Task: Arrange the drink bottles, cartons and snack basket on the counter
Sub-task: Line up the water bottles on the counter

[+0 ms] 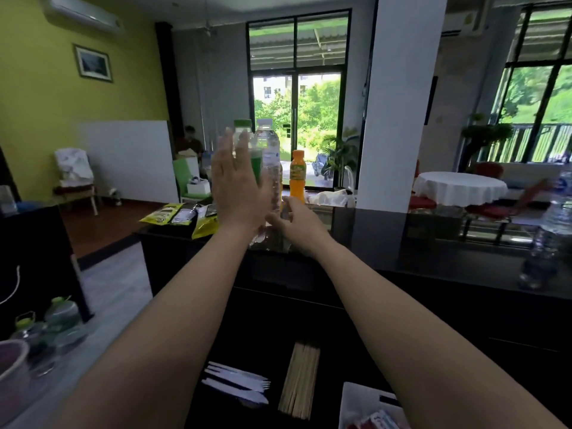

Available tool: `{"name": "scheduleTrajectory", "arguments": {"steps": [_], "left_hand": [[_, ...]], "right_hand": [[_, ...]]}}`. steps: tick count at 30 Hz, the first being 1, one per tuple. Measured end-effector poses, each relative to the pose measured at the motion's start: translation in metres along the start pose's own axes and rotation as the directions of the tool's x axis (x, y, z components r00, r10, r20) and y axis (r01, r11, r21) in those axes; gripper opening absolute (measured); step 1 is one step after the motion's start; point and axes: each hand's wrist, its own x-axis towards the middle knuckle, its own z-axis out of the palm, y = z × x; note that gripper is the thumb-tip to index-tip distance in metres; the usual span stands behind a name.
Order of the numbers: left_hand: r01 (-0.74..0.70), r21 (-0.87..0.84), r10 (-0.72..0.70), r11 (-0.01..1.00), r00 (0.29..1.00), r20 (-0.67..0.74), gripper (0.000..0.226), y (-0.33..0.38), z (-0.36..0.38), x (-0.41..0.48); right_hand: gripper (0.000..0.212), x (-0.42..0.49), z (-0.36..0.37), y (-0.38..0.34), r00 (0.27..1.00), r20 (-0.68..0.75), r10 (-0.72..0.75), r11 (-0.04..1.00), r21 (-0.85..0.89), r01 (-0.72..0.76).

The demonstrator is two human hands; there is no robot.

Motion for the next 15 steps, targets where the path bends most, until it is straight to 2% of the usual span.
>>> {"name": "scheduleTrajectory", "arguments": {"steps": [3,6,9,15], "left_hand": [[0.146,-0.170,-0.130,0.975,0.987,0.098,0.075,-0.012,0.000,0.010],[0.227,-0.266,-0.184,0.937,0.966,0.179,0.082,-0.016,0.002,0.019],[0.264,-0.291,-0.211,0.920,0.956,0.203,0.087,-0.015,0.002,0.024],[0.280,-0.394,-0.220,0.876,0.957,0.190,0.086,-0.005,0.003,0.026]], "right_hand": [[0.093,0.006,0.016,-0.010,0.998,0.057,0.012,0.995,0.097,-0.017],[0.088,0.012,0.029,-0.011,0.995,0.091,0.029,0.991,0.126,-0.041],[0.076,0.015,0.038,-0.011,0.997,0.067,0.022,0.986,0.164,-0.033],[0.064,0.017,0.040,-0.009,0.997,0.012,0.070,0.976,0.205,-0.071]]}}
